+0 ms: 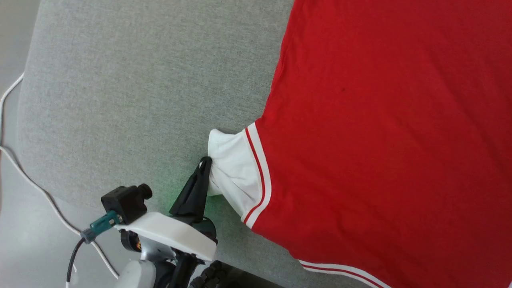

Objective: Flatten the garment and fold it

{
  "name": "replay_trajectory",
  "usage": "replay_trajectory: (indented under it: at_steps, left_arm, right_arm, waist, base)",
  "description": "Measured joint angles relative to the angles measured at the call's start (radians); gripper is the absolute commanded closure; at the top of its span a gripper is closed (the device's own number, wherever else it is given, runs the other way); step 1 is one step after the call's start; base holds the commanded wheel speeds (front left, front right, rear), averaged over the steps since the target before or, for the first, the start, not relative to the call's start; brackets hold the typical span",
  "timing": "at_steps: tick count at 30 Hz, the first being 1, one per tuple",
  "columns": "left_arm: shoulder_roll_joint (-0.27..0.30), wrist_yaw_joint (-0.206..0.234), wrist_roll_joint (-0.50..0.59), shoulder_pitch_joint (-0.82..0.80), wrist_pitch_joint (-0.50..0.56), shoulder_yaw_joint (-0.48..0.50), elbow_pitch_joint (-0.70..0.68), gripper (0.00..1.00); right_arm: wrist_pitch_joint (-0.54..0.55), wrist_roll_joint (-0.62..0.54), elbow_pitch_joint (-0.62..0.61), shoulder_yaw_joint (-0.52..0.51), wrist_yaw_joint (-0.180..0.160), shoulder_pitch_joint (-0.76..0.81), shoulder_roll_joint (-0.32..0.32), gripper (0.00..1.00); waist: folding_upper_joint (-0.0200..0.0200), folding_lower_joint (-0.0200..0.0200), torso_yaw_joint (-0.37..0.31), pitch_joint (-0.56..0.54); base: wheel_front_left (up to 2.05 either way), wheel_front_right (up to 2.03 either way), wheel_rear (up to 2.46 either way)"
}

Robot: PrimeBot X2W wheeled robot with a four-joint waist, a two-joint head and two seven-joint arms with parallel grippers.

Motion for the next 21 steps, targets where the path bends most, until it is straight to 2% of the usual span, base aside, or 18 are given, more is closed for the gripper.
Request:
replay_trajectory:
  at_steps: [4, 10, 14, 17, 21]
  left_arm:
    - [-0.002, 0.0, 0.0, -0.005, -0.002, -0.002, 0.019, 1.0]
    - [0.021, 0.016, 0.001, 0.015, 0.001, 0.012, 0.046, 1.0]
    - [0.056, 0.04, 0.002, 0.068, 0.027, 0.031, 0.043, 1.0]
    - [0.081, 0.057, 0.002, 0.108, 0.05, 0.04, 0.024, 1.0]
    - [0.104, 0.078, 0.001, 0.156, 0.072, 0.055, -0.011, 1.0]
  right_arm:
    - [-0.107, 0.014, -0.062, 0.025, 0.0, 0.096, -0.016, 1.0]
    - [-0.517, 0.06, -0.115, 0.06, 0.0, 0.31, -0.026, 1.0]
    - [-0.781, 0.035, -0.125, 0.016, 0.0, 0.448, 0.002, 1.0]
    - [-0.886, 0.026, -0.136, -0.044, 0.0, 0.555, 0.053, 1.0]
    - [-0.932, 0.026, -0.183, -0.111, 0.0, 0.707, 0.103, 1.0]
  waist:
    - [0.0, 0.0001, 0.003, -0.017]
    - [-0.0001, 0.0002, -0.013, -0.076]
    - [0.0, 0.0001, -0.033, -0.14]
    - [0.0, 0.0, -0.055, -0.198]
    - [0.0, 0.0, -0.088, -0.278]
  base:
    - [0.0, 0.0, 0.0]
    - [0.0, 0.0, 0.0]
    - [0.0, 0.0, 0.0]
    - [0.0, 0.0, 0.0]
    - [0.0, 0.0, 0.0]
